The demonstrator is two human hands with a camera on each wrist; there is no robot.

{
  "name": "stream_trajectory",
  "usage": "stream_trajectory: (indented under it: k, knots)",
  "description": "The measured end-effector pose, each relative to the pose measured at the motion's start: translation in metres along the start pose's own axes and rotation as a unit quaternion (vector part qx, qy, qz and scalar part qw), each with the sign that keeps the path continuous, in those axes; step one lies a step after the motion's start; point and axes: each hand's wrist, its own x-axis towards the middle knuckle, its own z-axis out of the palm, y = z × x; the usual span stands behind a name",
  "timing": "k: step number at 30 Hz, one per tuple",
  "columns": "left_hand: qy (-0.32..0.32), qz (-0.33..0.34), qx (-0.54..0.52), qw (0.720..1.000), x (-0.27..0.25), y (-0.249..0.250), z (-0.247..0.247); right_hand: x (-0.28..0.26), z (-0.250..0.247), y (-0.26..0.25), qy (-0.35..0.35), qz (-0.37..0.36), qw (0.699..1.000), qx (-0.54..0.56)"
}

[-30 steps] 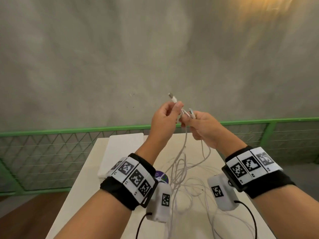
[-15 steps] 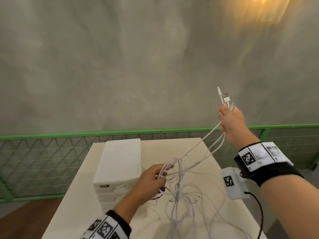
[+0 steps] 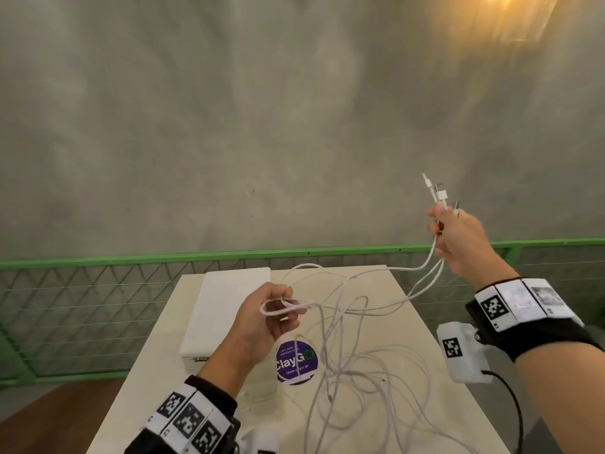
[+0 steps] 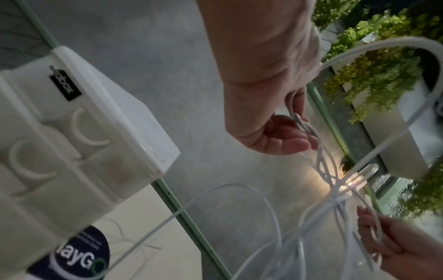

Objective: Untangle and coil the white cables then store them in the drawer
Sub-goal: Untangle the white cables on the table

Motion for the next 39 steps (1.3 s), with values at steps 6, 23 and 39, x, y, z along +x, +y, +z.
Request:
stream_trajectory:
  k: [6,23,39]
  knots:
    - [-0.006,-0.023,-0.108,0.994,0.010,-0.002,0.009,-0.004,0.006,0.009,-0.091,0.046,0.994,0.048]
    - [-0.124,0.087,0.250,0.956,0.010,0.023,0.029,-0.005,0.013,0.065,-0.049,0.134,0.988,0.058]
    - [-0.115,0.285,0.623,0.720,0.035,0.071,0.110,-0.037,0.049,0.015,-0.330,0.031,0.944,-0.007]
